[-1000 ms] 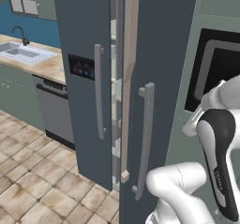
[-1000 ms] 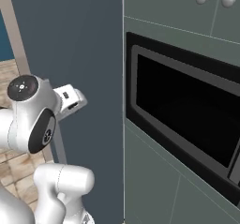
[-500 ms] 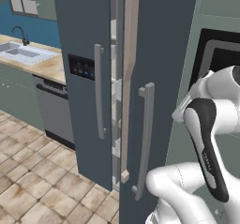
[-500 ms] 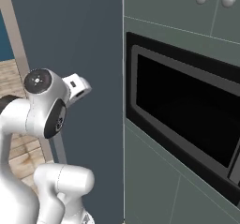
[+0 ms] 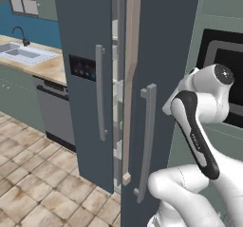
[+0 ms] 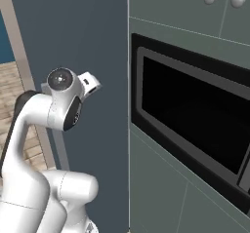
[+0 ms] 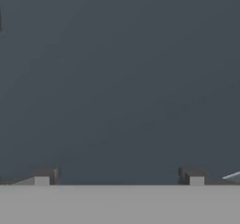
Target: Place the fish on the counter behind the older fish on the same shelf of the fridge to maintain FIFO order. Close the fridge door when finished.
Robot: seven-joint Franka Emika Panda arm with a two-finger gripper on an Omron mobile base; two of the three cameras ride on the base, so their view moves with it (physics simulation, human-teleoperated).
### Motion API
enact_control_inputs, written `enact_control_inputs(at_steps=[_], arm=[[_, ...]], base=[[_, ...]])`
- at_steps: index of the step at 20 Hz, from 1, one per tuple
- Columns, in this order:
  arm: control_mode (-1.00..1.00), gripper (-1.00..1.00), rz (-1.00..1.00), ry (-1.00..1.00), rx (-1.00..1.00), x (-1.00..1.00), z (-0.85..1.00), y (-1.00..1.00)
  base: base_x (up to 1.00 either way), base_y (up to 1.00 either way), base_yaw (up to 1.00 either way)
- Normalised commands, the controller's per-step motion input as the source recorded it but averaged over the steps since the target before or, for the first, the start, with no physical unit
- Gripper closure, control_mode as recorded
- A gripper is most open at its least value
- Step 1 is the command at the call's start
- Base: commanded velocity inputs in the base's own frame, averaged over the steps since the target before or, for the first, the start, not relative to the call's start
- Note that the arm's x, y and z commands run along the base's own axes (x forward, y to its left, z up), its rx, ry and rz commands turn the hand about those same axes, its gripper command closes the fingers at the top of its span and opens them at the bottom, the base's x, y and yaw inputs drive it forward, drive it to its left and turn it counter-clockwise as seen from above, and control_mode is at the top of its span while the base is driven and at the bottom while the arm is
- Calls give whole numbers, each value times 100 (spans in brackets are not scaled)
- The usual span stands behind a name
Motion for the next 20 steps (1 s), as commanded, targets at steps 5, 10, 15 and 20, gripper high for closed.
enact_control_inputs(at_steps=[5, 10, 15, 20], arm=[[-100, -100, 0, -4, 0, 22, 0, 28], [-100, -100, 0, -8, 0, 28, 0, 22], [-100, -100, 0, -5, 0, 65, 0, 8], [-100, -100, -3, -5, 0, 66, 0, 6]], base=[[0, 0, 0], [0, 0, 0], [0, 0, 0], [0, 0, 0]])
